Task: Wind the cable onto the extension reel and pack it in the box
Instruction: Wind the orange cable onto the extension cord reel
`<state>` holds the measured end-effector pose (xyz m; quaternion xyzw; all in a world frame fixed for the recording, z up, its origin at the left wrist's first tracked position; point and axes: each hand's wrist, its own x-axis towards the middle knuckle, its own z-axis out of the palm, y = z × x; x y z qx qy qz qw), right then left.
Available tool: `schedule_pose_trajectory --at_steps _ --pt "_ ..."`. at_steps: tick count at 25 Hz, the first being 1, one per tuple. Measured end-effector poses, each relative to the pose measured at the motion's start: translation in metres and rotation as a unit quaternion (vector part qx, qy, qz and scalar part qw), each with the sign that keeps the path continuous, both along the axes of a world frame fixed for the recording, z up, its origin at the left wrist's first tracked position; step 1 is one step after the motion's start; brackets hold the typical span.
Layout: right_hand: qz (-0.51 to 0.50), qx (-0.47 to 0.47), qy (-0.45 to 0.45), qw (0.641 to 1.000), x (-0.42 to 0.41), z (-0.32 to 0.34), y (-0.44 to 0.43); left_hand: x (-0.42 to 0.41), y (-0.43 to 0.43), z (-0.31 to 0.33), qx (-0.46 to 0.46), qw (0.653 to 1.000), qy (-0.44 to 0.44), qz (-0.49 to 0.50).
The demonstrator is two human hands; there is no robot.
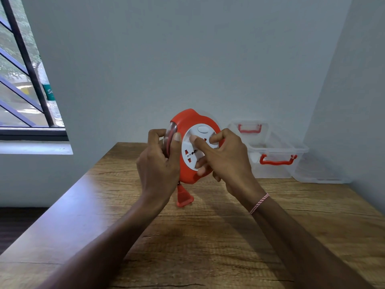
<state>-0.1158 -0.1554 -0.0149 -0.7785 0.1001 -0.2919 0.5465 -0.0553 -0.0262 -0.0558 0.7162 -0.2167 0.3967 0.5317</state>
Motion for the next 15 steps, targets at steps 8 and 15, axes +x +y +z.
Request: schedule_pose_trajectory --at_steps 8,15 --pt "0.003 -0.083 -0.091 0.992 -0.003 0.002 -0.012 0.01 0.004 0.002 -0.058 0.994 0.09 -0.024" --pt "0.03 0.126 -0.018 0.991 0.011 -0.019 -0.025 0.03 0.014 0.002 -0.178 0.949 0.24 -0.102"
